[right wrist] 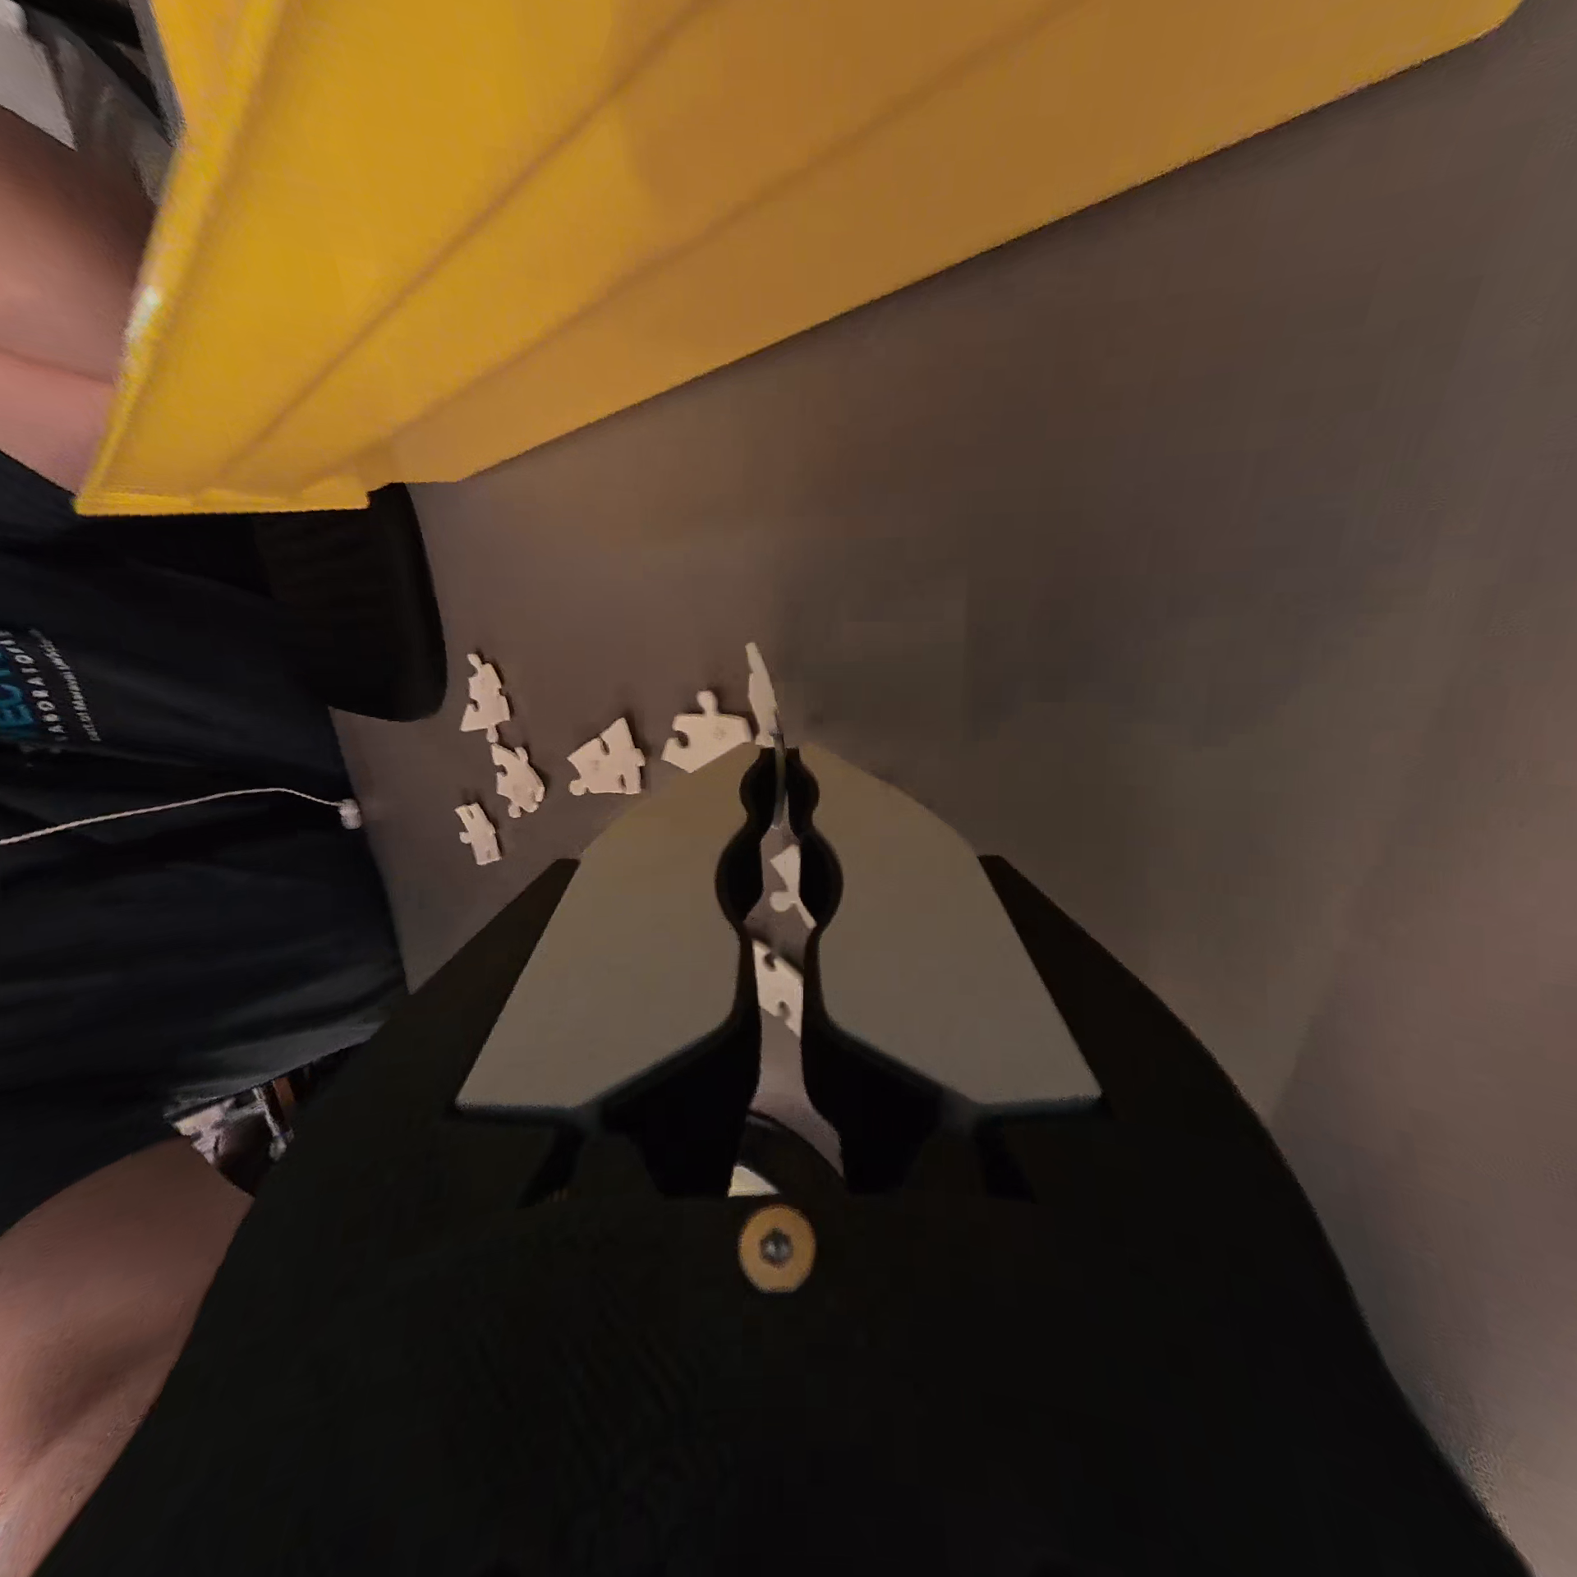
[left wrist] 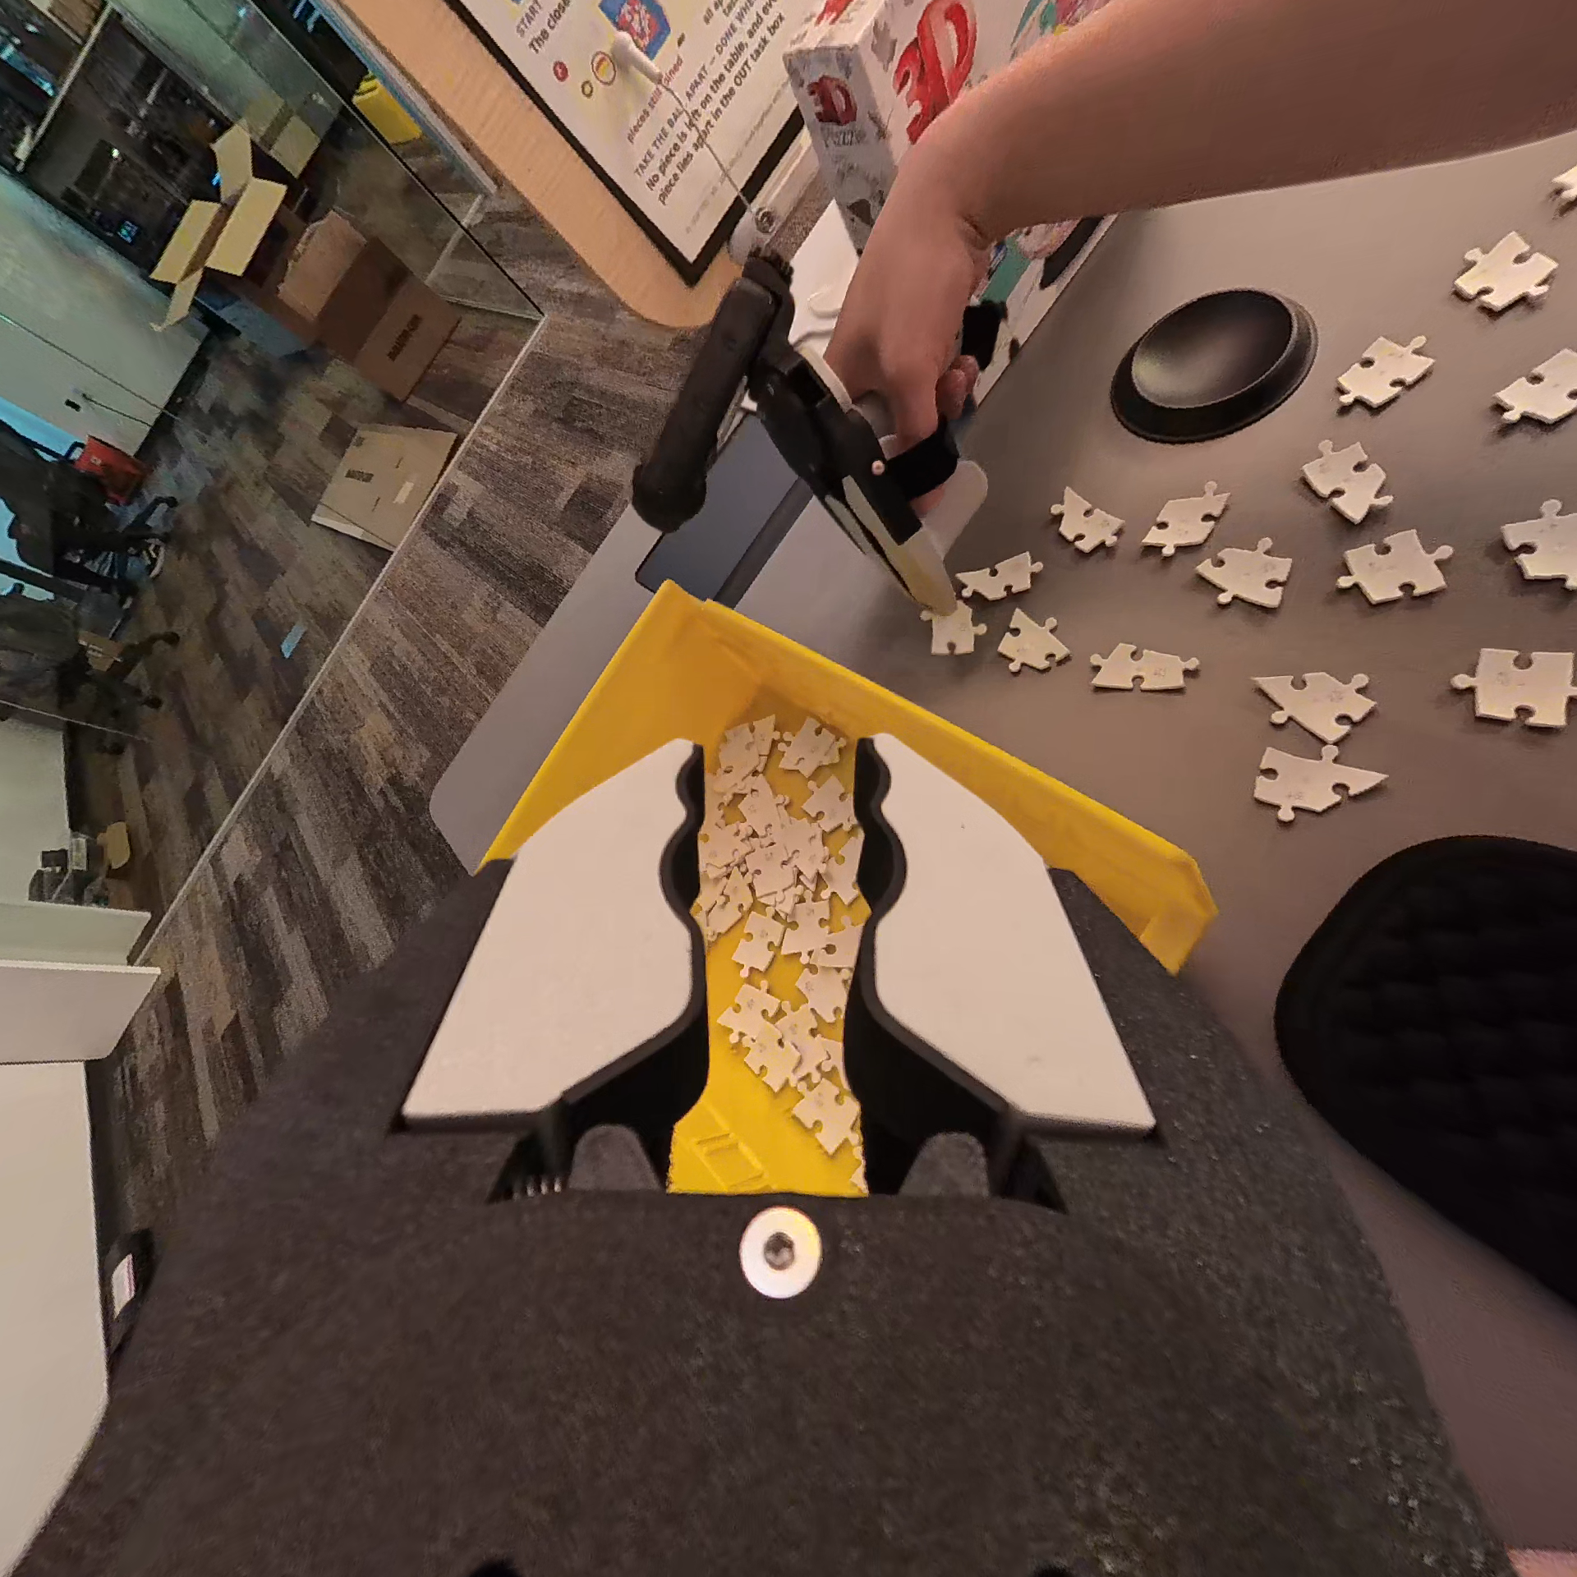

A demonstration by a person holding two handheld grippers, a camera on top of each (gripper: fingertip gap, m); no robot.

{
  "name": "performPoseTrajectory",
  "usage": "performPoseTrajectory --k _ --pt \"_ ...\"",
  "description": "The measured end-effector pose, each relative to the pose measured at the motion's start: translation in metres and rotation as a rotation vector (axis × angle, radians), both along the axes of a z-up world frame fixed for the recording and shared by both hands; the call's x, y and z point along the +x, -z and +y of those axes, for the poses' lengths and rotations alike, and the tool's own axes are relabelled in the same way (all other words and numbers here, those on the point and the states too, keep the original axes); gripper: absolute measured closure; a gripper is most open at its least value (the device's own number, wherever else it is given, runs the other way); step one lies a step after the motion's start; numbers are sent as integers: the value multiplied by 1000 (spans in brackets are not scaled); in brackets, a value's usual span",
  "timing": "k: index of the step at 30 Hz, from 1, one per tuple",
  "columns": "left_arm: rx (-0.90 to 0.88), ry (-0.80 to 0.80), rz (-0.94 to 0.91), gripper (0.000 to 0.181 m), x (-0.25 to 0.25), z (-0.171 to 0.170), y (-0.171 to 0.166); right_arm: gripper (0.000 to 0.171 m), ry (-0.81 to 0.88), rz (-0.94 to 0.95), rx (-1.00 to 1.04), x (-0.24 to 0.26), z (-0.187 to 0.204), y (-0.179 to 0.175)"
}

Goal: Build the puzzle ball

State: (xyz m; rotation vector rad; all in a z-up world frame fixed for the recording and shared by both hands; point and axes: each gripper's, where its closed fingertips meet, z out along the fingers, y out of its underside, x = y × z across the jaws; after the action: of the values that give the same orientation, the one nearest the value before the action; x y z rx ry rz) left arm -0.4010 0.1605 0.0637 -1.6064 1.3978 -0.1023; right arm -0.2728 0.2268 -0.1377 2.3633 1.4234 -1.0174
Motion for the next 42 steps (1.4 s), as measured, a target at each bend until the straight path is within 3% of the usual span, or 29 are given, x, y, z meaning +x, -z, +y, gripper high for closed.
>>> performPoseTrajectory --k 6,13,19,25,31,36,38,42 --pt "-19 -9 1 148 -4 3 3 167 -8 -24 23 2 10 9" --pt "-24 -15 9 147 -5 5 6 151 -13 4 210 2 29 10" --pt "-63 -121 48 147 -29 23 19 147 20 93 615 -7 46 -46" --pt "-211 -171 160 148 -38 67 82 144 52 233 961 -2 -35 -129" --pt "-327 -77 258 144 -20 86 152 144 191 289 1022 36 -123 -146" --pt "-345 -49 366 150 -18 89 186 144 311 243 1055 72 -144 -139" --pt "-338 -65 394 165 -19 92 193 147 364 275 1059 79 -144 -143" --pt "-362 -92 421 160 -21 95 201 147 392 261 1041 92 -143 -147"
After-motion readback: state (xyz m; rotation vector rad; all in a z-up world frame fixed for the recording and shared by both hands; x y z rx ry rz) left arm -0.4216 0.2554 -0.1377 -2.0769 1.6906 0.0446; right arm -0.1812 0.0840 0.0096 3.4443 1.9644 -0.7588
